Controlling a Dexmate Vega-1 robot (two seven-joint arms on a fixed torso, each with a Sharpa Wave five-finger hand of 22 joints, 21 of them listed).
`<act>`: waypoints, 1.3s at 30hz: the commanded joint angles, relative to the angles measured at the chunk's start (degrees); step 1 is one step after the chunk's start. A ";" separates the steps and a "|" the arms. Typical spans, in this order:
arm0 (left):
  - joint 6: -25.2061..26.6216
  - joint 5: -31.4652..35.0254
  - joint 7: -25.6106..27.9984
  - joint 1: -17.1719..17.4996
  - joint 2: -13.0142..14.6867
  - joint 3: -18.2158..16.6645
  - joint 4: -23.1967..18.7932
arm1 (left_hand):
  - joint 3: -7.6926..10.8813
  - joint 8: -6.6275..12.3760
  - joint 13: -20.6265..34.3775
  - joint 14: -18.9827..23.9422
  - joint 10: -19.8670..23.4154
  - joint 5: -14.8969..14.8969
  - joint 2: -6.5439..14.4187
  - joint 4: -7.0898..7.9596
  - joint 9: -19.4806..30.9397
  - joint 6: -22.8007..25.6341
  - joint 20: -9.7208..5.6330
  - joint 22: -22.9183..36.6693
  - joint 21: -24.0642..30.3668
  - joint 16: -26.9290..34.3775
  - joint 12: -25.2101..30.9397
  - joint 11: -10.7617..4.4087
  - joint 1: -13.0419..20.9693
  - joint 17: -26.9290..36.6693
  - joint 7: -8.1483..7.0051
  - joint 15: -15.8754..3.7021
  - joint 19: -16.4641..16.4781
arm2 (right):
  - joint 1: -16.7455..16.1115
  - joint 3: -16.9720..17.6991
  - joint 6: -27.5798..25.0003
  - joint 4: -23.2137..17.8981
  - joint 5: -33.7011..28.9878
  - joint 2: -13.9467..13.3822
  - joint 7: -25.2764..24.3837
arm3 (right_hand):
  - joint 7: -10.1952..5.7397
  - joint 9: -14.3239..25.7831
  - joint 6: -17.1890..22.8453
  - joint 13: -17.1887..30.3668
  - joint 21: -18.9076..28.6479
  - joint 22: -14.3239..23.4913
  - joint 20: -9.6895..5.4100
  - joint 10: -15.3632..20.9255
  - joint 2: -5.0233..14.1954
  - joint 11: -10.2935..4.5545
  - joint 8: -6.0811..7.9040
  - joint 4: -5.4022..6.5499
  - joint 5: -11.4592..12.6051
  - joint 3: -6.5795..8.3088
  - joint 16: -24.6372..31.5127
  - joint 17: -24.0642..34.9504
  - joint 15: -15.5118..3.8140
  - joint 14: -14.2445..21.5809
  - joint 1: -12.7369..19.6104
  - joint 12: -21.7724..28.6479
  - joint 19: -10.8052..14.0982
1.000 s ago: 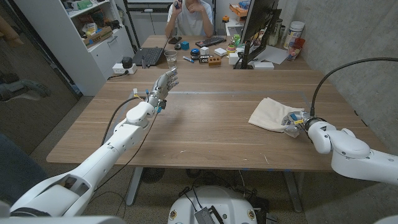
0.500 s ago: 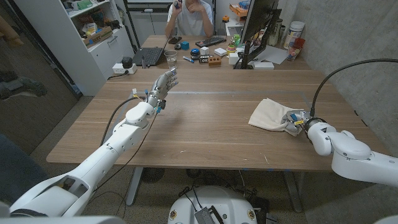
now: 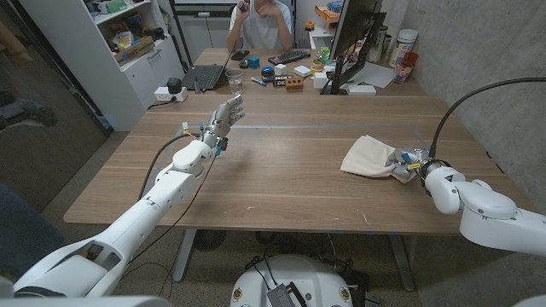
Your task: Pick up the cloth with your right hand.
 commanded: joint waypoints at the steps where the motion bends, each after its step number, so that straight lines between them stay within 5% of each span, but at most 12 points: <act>1: -0.38 0.48 0.89 0.07 -0.31 0.05 0.02 | 0.16 0.18 0.08 -0.26 -0.09 0.43 0.12 0.06 0.30 0.31 0.50 0.18 0.19 0.33 0.22 0.21 0.01 0.19 0.16 -0.11 -0.10 | -4.71 6.17 -1.79 -3.90 1.69 -3.78 -1.50 | -0.04 0.09 0.15 4.95 0.93 0.15 -2.74 0.59 0.32 -0.91 -0.41 0.61 0.22 0.14 -0.41 0.80 -7.93 0.86 0.30 1.69 -0.18; 12: -0.79 0.53 1.39 0.51 -0.53 -0.05 -0.23 | 0.30 0.28 0.07 -0.15 0.05 0.50 0.31 -0.02 0.30 0.64 0.42 0.18 0.23 0.37 0.29 0.18 0.20 0.16 0.20 -0.14 -0.03 | -8.46 10.95 -3.46 -6.16 1.25 -5.35 -1.46 | 0.13 -0.08 0.86 6.06 2.53 0.23 -2.79 1.63 0.29 -1.23 -0.96 0.91 0.22 0.08 -1.25 2.28 -8.11 1.65 -0.05 3.06 -0.31; 14: -0.80 0.51 1.44 0.55 -0.59 -0.05 -0.24 | 0.32 0.27 0.06 -0.16 0.08 0.51 0.33 -0.04 0.30 0.65 0.43 0.18 0.23 0.37 0.30 0.22 0.24 0.16 0.29 -0.14 -0.05 | -6.53 8.23 -4.84 -7.00 -2.63 -5.99 0.79 | 0.05 -0.10 0.96 6.23 2.73 0.23 -2.80 1.55 0.32 -1.14 -1.02 1.03 0.21 0.05 -1.36 2.43 -8.06 1.82 -0.22 3.16 -0.32; 24: 0.00 0.80 1.32 0.41 0.28 -0.08 -0.99 | 0.37 0.25 0.06 -0.18 0.03 0.54 0.35 -0.11 0.30 0.68 0.37 0.18 0.23 0.35 0.29 0.28 0.34 0.14 0.24 -0.06 -0.09 | -13.84 18.09 -6.19 -10.11 -0.45 -7.92 -0.20 | 0.24 -0.05 1.20 6.35 3.79 0.19 -2.79 1.94 0.31 -1.26 -1.38 1.28 0.21 -0.07 -1.84 3.51 -8.06 2.23 -0.76 3.51 -0.37; 31: -0.40 0.64 1.36 0.70 0.20 -0.27 -1.13 | 0.37 0.25 0.05 -0.18 0.04 0.54 0.34 -0.14 0.30 0.72 0.35 0.18 0.22 0.35 0.30 0.32 0.38 0.14 0.23 -0.08 -0.12 | -20.23 26.39 -4.89 -11.05 -6.24 -3.97 4.43 | 0.37 -0.02 1.50 6.14 4.54 0.14 -2.85 2.66 0.31 -1.33 -1.58 1.51 0.25 -0.13 -2.11 4.14 -7.93 2.89 -1.26 3.72 -0.28; 39: -0.47 0.72 1.33 0.97 0.45 -0.31 -1.37 | 0.38 0.23 0.05 -0.15 0.04 0.55 0.33 -0.17 0.30 0.72 0.24 0.18 0.22 0.36 0.31 0.26 0.42 0.14 0.25 -0.06 -0.15 | -23.05 31.29 -2.80 -12.44 -16.79 1.75 13.14 | 0.43 0.11 1.98 6.17 5.25 0.07 -2.88 2.91 0.33 -1.34 -1.64 1.60 0.28 -0.17 -2.09 4.98 -8.01 3.55 -1.58 3.86 -0.22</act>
